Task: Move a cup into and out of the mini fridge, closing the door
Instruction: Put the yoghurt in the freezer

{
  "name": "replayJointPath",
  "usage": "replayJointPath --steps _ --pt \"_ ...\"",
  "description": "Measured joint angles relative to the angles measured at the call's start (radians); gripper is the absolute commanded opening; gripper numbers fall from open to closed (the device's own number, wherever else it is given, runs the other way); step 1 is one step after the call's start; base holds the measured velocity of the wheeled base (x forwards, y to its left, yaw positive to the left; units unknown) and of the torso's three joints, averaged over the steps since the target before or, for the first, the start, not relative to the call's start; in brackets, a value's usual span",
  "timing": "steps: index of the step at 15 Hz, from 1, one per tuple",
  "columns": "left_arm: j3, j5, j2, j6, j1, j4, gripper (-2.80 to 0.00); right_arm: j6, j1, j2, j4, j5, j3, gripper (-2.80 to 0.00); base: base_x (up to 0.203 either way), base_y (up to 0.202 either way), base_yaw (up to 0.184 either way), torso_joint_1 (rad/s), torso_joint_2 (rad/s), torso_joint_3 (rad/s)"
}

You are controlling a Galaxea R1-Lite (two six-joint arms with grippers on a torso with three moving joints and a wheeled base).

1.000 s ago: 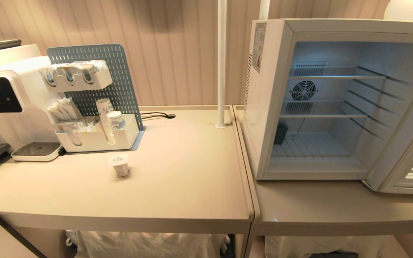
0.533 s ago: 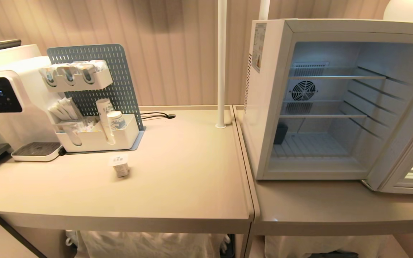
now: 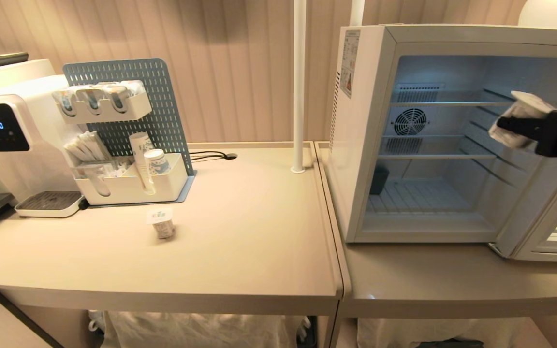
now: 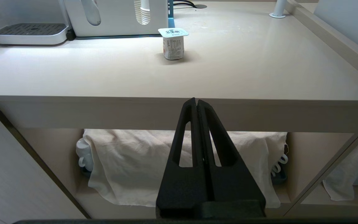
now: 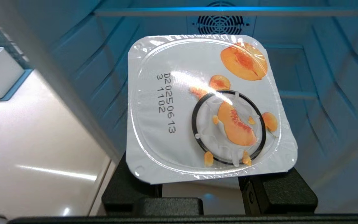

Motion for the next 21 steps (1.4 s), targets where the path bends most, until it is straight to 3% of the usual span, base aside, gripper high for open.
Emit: replayJointPath --steps 6,10,21 --pt "0.0 0.001 0.0 -0.001 0.001 0.0 -2.8 -0.001 0.044 0.367 -0.024 -0.088 -0.248 -2.8 0.0 0.0 0.0 0.0 0.0 0.0" --pt "0.0 0.0 0.0 -0.001 0.0 -0.001 -2.8 0.001 0.055 0.473 -0.152 -0.153 -0.265 -2.8 0.0 0.0 0.0 0.0 0.0 0.0" --pt "0.0 0.001 0.0 -0.001 0.0 0.0 -2.8 -0.002 0.079 0.585 -0.173 -0.163 -0.29 -2.8 0.0 0.0 0.0 0.0 0.0 0.0"
